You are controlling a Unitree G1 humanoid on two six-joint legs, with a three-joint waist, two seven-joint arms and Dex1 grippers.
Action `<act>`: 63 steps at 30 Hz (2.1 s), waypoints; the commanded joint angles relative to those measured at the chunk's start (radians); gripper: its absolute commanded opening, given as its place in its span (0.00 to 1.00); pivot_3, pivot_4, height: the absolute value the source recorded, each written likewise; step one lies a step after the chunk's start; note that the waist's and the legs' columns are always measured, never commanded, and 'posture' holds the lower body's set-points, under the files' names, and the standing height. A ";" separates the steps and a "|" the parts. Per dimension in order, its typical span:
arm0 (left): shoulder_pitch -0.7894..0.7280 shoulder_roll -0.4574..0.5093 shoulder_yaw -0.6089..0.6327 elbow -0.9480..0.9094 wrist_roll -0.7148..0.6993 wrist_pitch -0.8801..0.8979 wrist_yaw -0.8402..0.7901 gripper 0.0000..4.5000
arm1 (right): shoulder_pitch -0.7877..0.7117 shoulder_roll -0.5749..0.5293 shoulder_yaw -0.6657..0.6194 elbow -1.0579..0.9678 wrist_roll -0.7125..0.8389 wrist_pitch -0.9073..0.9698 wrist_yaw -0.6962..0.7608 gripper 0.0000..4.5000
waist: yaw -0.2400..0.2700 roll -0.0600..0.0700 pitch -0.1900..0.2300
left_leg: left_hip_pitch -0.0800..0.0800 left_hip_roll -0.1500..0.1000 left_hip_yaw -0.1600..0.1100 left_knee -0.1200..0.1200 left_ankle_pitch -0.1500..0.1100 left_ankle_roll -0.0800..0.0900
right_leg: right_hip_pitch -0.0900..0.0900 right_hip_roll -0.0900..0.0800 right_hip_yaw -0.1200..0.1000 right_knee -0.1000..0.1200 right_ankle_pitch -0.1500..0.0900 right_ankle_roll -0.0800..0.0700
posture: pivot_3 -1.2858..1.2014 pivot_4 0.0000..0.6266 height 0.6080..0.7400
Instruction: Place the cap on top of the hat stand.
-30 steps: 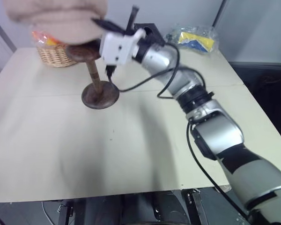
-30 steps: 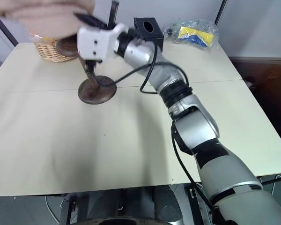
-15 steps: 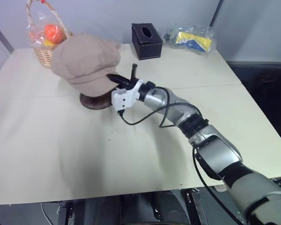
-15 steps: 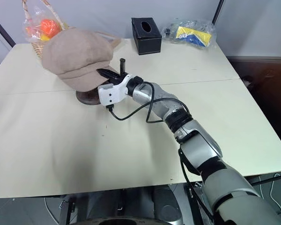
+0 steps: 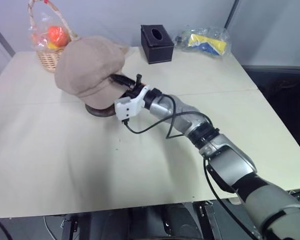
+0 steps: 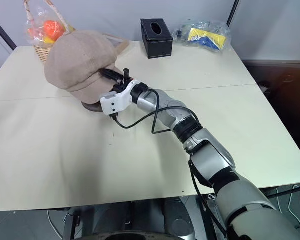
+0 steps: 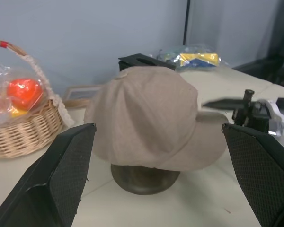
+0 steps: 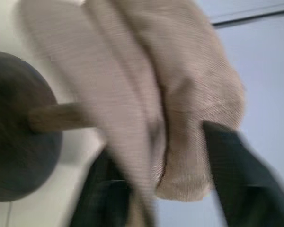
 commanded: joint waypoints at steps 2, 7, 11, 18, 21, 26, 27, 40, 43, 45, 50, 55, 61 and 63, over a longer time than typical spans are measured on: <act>-0.028 0.001 -0.020 0.000 -0.015 -0.034 0.006 1.00 | 0.027 -0.010 -0.015 -0.064 0.031 -0.006 0.020 0.99 | 0.001 0.000 0.000 | 0.000 0.000 0.000 0.000 0.000 0.000 | 0.000 0.000 0.000 0.000 0.000 0.000 | 0.52 0.24 1.00; -0.066 -0.034 -0.100 -0.004 -0.022 -0.072 0.018 1.00 | 0.104 -0.050 -0.002 -0.154 0.014 0.006 0.068 0.99 | 0.010 0.000 0.000 | 0.000 0.000 0.000 0.000 0.000 0.000 | 0.000 0.000 0.000 0.000 0.000 0.000 | 0.52 0.24 1.00; -0.078 -0.046 -0.196 -0.016 -0.003 -0.114 0.014 1.00 | 0.196 -0.116 -0.021 -0.259 0.025 0.009 0.122 0.99 | 0.014 0.000 0.000 | 0.000 0.000 0.000 0.001 0.000 0.000 | 0.001 0.000 0.000 0.000 0.000 0.000 | 0.52 0.24 1.00; 0.034 0.030 -0.488 -0.117 0.249 -0.444 -0.148 1.00 | 0.463 -0.393 -0.201 -0.687 0.467 0.137 0.560 0.99 | 0.020 0.000 0.001 | -0.001 -0.001 0.000 0.001 0.000 0.000 | 0.002 -0.001 0.000 -0.001 0.000 0.000 | 0.52 0.24 1.00; -0.002 0.078 -0.600 -0.115 0.326 -0.569 -0.219 1.00 | 0.507 -0.506 -0.310 -0.854 0.766 0.344 0.777 0.99 | 0.017 0.000 0.001 | -0.002 0.000 0.000 0.003 0.000 0.001 | 0.002 -0.001 -0.001 -0.001 0.000 0.000 | 0.52 0.24 1.00; -0.095 0.073 -0.806 -0.094 0.517 -0.833 -0.258 1.00 | 0.473 -0.663 -0.478 -0.969 1.135 0.674 1.003 0.99 | 0.016 0.001 0.002 | 0.001 0.001 0.001 0.002 -0.001 0.002 | 0.004 0.000 -0.001 -0.002 0.000 0.000 | 0.52 0.24 1.00; -0.105 0.064 -0.829 -0.090 0.545 -0.855 -0.244 1.00 | 0.462 -0.682 -0.504 -0.974 1.179 0.720 1.024 0.99 | 0.016 0.002 0.002 | 0.001 0.001 0.001 0.002 -0.001 0.003 | 0.004 0.000 -0.001 -0.002 0.000 0.000 | 0.52 0.24 1.00; 0.094 -0.385 -0.862 -0.257 1.067 -1.061 0.446 1.00 | 0.332 -0.839 -0.697 -0.936 1.430 1.013 1.134 0.99 | 0.039 0.004 0.003 | -0.003 0.001 0.003 0.007 -0.004 0.007 | 0.003 -0.003 0.001 -0.003 0.000 0.001 | 0.52 0.24 1.00; 0.120 -0.490 -0.902 -0.320 1.185 -1.046 0.569 1.00 | 0.324 -0.847 -0.702 -0.915 1.419 1.008 1.141 0.99 | 0.048 0.004 0.003 | -0.007 0.001 0.002 0.010 -0.004 0.007 | 0.000 -0.003 0.000 -0.002 0.001 0.002 | 0.52 0.24 1.00; 0.122 -0.540 -0.932 -0.336 1.279 -1.033 0.639 1.00 | 0.313 -0.855 -0.706 -0.906 1.423 1.015 1.149 0.99 | 0.056 0.004 0.003 | -0.009 0.001 0.001 0.012 -0.004 0.007 | 0.000 -0.003 -0.001 -0.003 0.002 0.003 | 0.52 0.24 1.00; 0.058 -0.620 -1.012 -0.273 1.462 -1.029 0.783 1.00 | 0.299 -0.894 -0.728 -0.906 1.485 1.077 1.201 0.99 | 0.076 0.005 0.003 | -0.009 -0.001 0.002 0.013 -0.004 0.007 | 0.000 -0.003 -0.001 -0.003 0.002 0.003 | 0.52 0.24 1.00; -0.021 -0.711 -1.111 -0.200 1.548 -1.024 0.855 1.00 | 0.299 -0.923 -0.744 -0.922 1.528 1.114 1.237 0.99 | 0.076 0.005 0.003 | -0.011 -0.001 0.001 0.013 -0.004 0.007 | 0.000 -0.004 -0.002 -0.004 0.002 0.004 | 0.52 0.24 1.00; -0.126 -0.788 -1.179 -0.071 1.607 -1.019 0.936 1.00 | 0.255 -0.924 -0.733 -0.897 1.523 1.118 1.234 0.99 | 0.072 0.006 0.002 | -0.011 -0.001 0.001 0.013 -0.004 0.007 | -0.001 -0.003 -0.002 -0.003 0.002 0.004 | 0.52 0.24 1.00; -0.158 -0.804 -1.201 -0.022 1.629 -1.022 0.964 1.00 | 0.247 -0.927 -0.726 -0.891 1.512 1.110 1.245 0.99 | 0.073 0.006 0.002 | -0.011 -0.001 0.001 0.013 -0.004 0.007 | -0.001 -0.003 -0.002 -0.003 0.002 0.004 | 0.52 0.24 1.00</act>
